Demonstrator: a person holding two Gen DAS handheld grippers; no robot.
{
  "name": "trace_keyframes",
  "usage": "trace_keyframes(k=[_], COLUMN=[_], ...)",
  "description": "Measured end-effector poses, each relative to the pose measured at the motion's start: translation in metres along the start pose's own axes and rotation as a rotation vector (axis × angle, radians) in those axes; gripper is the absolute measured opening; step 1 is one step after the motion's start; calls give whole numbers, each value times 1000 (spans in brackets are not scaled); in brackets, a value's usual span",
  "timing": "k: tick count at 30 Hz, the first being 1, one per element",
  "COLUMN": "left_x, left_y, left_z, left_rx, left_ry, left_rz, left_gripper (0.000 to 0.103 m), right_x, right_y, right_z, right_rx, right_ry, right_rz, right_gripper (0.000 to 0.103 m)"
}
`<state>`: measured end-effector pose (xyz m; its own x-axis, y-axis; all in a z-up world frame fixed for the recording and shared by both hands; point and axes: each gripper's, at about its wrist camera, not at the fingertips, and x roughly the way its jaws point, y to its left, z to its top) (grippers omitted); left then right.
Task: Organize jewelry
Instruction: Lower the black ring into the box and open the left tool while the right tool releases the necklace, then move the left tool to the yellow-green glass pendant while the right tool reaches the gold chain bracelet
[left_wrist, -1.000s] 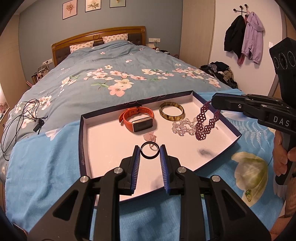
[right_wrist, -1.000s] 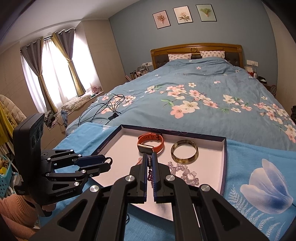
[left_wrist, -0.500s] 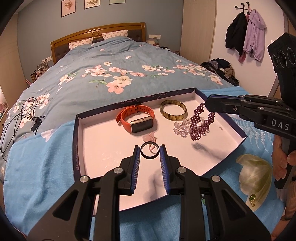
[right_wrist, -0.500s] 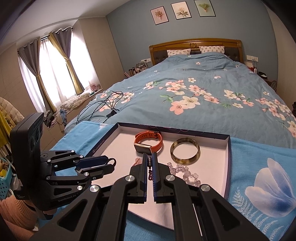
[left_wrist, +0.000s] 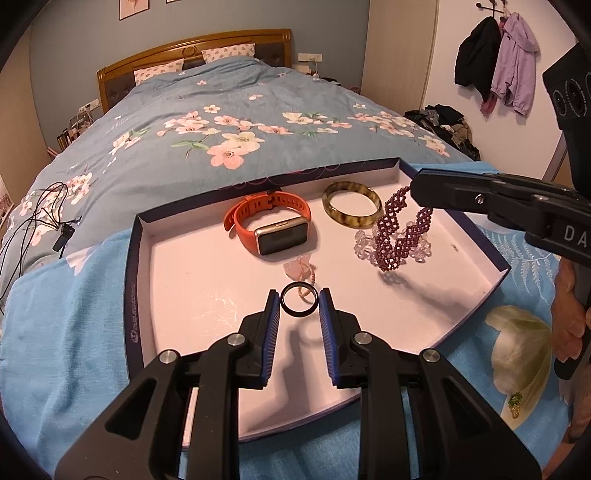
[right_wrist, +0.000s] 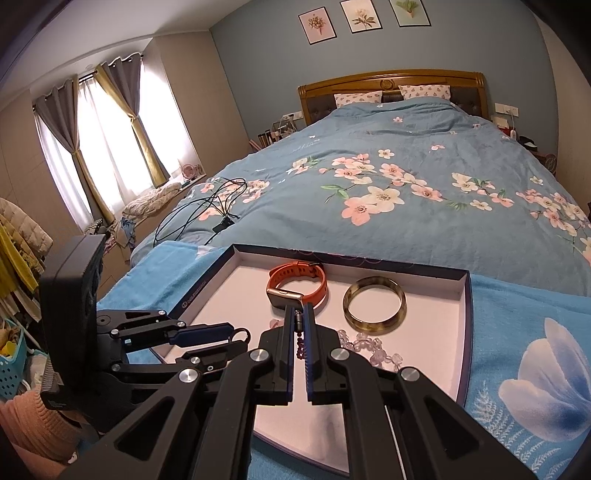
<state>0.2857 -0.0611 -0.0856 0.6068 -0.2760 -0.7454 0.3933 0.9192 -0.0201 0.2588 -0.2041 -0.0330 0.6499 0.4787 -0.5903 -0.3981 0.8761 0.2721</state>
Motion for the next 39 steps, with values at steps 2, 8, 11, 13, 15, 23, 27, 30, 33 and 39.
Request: trace_keyframes(k=[2,8,11,13,15,23,27,30,33,39], left_x=[4,15,22,25,29,40,42,40,32,-4], left_y=[0,1,1,1,1,0,1,1,2,5], left_z=[1,5,7,9,10,15,16,15,16,13], left_rx=[-2,-2,-2,-2,-3,-6,-14,-14,-17,-22], left_ry=[8,29,40,44,49,59,58,58,27,-53], left_rz=[-1,6,12,11,12,17,6,-2,-1,24], left_gripper=[22,22,22,22,22,22,24,28,35,44], right_x=[1,9,12,14,15,23,27,28,25,6], right_y=[0,-7,-10,-14,-18,-33,-38,-39,-39,-32], right_z=[0,0,-1,-1,-1,-4,-6,-7,-7,-7], right_rx=[4,23,35,44,55,97,110,112,112,94], right_ry=[2,14,19,21,23,45,60,65,61,27], right_rz=[2,0,-9,-19,-26,-55,-69,-73,-83,-95], right_gripper=[3,3,3,3,3,3,7,7,8,21])
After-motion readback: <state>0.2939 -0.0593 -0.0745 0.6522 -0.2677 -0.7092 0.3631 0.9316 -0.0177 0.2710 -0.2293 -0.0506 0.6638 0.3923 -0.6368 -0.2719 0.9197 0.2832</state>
